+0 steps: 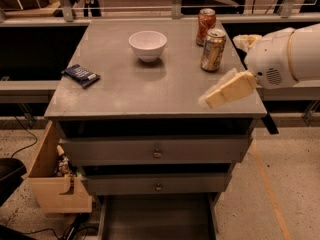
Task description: Place rxbar blueberry into bottom drawer
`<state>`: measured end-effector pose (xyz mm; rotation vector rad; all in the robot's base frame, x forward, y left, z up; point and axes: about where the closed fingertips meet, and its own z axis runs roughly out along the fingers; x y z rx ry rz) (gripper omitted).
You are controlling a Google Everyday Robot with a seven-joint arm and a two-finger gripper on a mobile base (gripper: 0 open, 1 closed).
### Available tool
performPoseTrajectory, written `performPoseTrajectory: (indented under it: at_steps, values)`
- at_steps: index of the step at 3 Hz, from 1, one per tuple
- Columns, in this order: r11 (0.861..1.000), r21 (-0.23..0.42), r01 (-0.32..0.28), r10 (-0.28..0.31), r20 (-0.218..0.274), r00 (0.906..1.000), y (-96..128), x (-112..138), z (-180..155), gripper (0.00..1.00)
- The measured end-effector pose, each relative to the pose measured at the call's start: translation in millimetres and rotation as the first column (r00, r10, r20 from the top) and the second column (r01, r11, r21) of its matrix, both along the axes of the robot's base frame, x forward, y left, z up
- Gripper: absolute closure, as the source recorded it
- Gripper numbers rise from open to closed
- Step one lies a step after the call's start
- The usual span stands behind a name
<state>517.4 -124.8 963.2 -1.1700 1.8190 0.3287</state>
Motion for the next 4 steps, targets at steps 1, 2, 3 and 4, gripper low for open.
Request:
performPoseTrajectory:
  at_steps: [1,2,3,4]
  values:
    - [0.999,0.042,0.024,-0.027,0.083,0.9962,6.7,15.2,19.3,0.00]
    - [0.999,0.042,0.024,-0.027,0.083,0.9962,6.7,15.2,19.4,0.00]
    - [0.995,0.099,0.015,-0.025,0.095,0.9952,26.9,30.2,18.1,0.00]
    - [0.978,0.208,-0.016,-0.015,0.146,0.9892,75.6,65.9,16.5,0.00]
